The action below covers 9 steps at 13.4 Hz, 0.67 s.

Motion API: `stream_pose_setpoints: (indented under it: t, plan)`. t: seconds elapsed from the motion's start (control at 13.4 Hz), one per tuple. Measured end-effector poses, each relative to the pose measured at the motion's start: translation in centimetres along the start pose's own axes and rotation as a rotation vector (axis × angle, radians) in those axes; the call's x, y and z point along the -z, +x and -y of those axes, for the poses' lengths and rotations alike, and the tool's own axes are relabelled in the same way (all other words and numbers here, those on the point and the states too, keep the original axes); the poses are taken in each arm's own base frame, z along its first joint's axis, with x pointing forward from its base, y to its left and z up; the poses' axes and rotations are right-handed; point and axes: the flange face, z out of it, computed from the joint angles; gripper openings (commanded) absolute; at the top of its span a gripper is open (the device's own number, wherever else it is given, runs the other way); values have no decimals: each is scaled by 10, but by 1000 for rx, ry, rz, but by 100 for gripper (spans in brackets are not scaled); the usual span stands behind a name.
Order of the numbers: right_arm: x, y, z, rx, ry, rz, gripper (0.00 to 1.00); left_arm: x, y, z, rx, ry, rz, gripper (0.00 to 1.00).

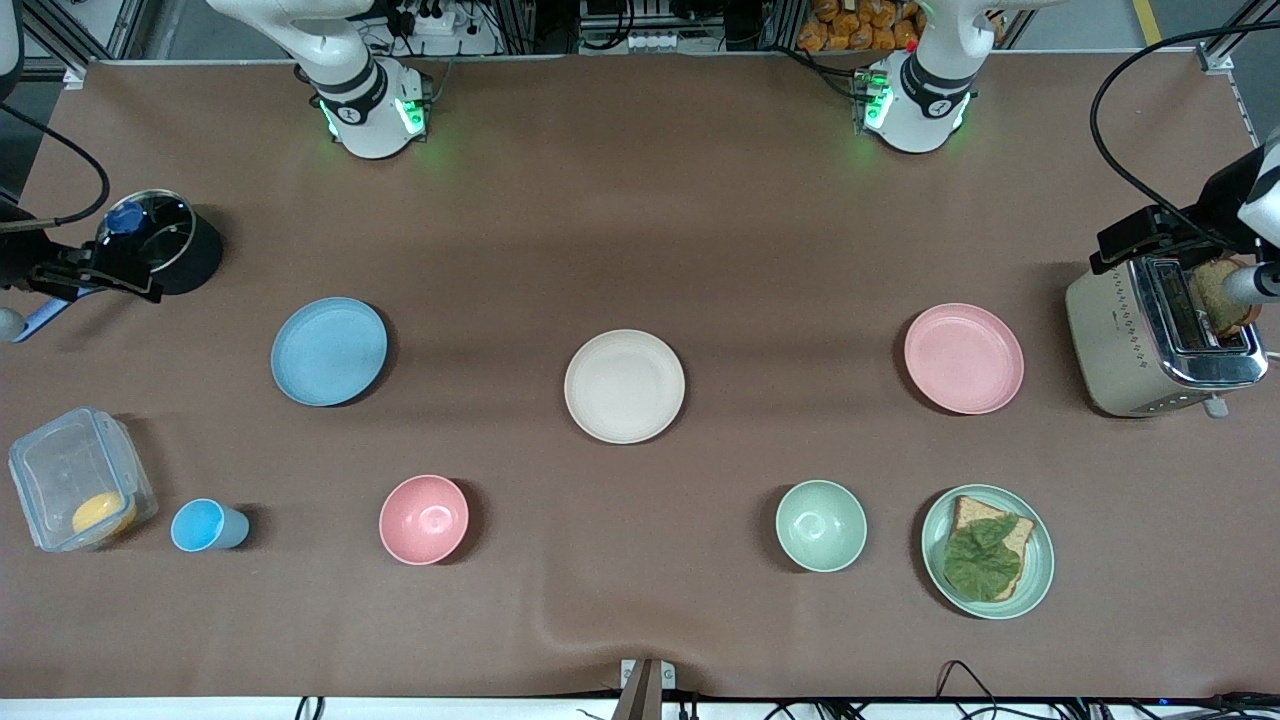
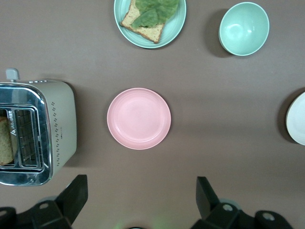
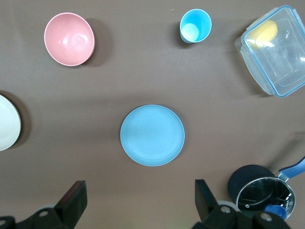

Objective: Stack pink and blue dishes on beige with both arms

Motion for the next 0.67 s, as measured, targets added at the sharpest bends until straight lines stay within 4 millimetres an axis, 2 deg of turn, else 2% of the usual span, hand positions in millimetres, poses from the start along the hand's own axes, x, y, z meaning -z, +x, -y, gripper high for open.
stream_pose_setpoints:
  t: [0.22, 0.45, 0.67]
  plan:
    - [0, 0, 0, 0, 0, 0, 100, 7, 1, 10, 17, 6, -16, 100]
    - [0, 0, 0, 0, 0, 0, 100, 16, 1, 28, 48, 8, -35, 100]
    - [0, 0, 0, -1, 0, 1, 100, 7, 4, 20, 28, 72, -14, 100]
